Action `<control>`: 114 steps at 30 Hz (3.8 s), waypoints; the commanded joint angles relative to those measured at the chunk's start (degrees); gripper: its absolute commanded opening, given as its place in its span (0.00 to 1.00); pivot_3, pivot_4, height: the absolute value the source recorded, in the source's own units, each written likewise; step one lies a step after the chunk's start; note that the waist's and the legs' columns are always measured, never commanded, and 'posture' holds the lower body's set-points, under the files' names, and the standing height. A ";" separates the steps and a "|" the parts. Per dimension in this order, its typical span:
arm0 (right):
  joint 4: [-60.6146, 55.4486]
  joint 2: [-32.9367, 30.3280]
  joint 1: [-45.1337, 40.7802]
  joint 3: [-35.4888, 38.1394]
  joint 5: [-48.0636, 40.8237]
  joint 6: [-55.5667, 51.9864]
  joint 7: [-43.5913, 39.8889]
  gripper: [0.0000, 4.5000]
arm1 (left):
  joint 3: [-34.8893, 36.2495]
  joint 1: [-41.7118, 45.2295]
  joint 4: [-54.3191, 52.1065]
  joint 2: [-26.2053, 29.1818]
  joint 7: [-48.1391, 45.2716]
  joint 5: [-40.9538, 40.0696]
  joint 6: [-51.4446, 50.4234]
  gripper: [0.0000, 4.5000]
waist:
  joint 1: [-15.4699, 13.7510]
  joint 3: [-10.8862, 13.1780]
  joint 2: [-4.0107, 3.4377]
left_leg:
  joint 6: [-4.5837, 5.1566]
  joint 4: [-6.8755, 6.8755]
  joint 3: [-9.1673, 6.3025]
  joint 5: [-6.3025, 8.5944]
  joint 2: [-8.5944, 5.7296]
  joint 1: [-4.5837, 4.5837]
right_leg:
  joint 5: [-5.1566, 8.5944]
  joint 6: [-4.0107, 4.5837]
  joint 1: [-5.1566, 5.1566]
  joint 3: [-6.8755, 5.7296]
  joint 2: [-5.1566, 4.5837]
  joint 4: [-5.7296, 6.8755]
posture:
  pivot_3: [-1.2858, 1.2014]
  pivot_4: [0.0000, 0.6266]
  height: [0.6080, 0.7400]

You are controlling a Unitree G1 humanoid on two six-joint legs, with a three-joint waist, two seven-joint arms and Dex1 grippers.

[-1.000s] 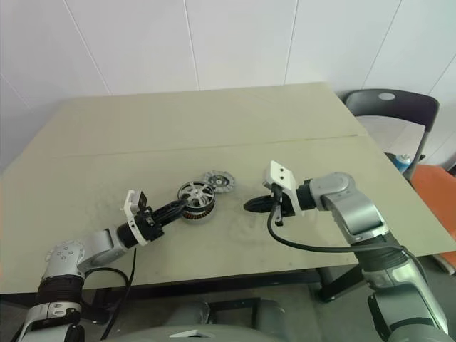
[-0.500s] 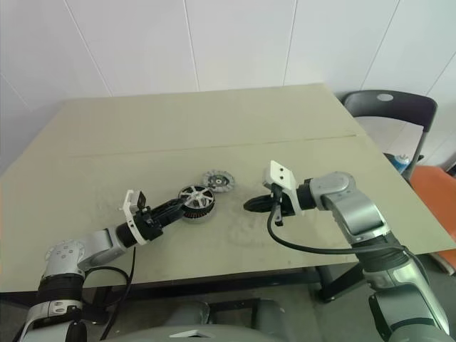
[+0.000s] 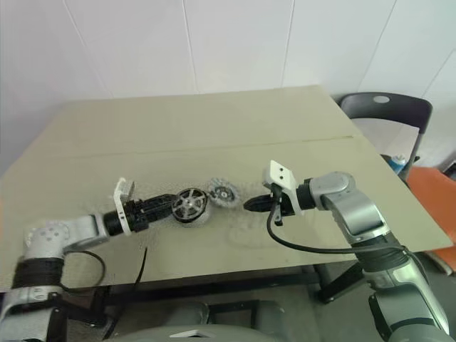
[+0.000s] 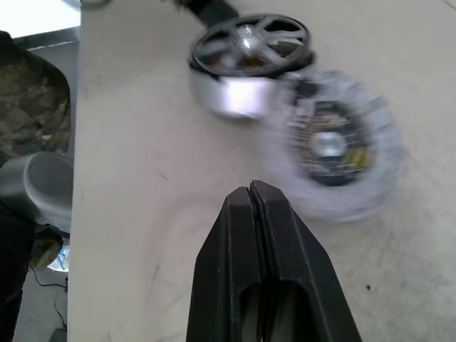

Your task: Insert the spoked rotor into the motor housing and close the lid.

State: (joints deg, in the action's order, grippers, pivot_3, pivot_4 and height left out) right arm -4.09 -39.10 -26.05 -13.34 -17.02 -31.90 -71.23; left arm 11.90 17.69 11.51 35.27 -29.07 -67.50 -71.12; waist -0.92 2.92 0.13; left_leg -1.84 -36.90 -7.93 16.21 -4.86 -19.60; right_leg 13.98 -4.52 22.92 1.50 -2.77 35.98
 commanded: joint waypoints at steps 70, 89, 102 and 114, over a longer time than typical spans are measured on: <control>-2.45 9.06 -10.29 -20.93 0.67 -19.11 5.29 0.00 | -5.54 -0.96 -4.31 -11.17 -14.22 41.31 47.73 0.01 | 0.18 0.27 0.06 | 0.25 -0.19 0.30 -0.07 0.41 -0.76 | -0.34 0.03 0.67 -0.10 0.09 0.06 | 0.52 0.00 1.00; 0.77 6.11 -13.83 -29.20 9.62 -9.77 1.07 0.00 | -5.90 -5.71 -9.34 -7.24 -19.93 40.05 46.45 0.01 | 0.49 0.26 0.07 | 0.24 -0.19 0.31 -0.07 0.42 -0.71 | -0.35 0.03 0.65 -0.14 0.11 0.09 | 0.52 0.00 1.00; 6.02 4.92 -13.69 -28.72 18.15 3.09 2.87 0.00 | 1.69 -23.25 -22.27 11.86 -33.16 36.93 44.97 0.01 | 0.62 0.34 -0.07 | 0.01 -0.12 0.32 0.03 0.52 0.01 | -0.09 0.12 0.19 -0.16 0.10 0.04 | 0.52 0.00 1.00; 11.90 3.79 -15.48 -27.89 28.84 16.62 5.45 0.00 | -1.60 -24.41 -25.68 12.04 -33.41 36.28 41.05 0.01 | 1.16 0.34 -0.07 | 0.01 -0.13 0.43 0.03 0.68 0.20 | -0.10 0.12 0.13 -0.25 0.08 0.12 | 0.52 0.00 1.00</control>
State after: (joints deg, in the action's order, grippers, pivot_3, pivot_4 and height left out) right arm 3.09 -33.05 -40.48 -41.97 6.09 -15.51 -69.04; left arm 10.10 -7.56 -12.60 46.82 -62.76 -31.34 -29.95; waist 0.24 3.26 0.06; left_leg -1.83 -37.03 -7.50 16.24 -4.18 -19.39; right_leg 13.88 -4.40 23.06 1.26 -2.69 36.10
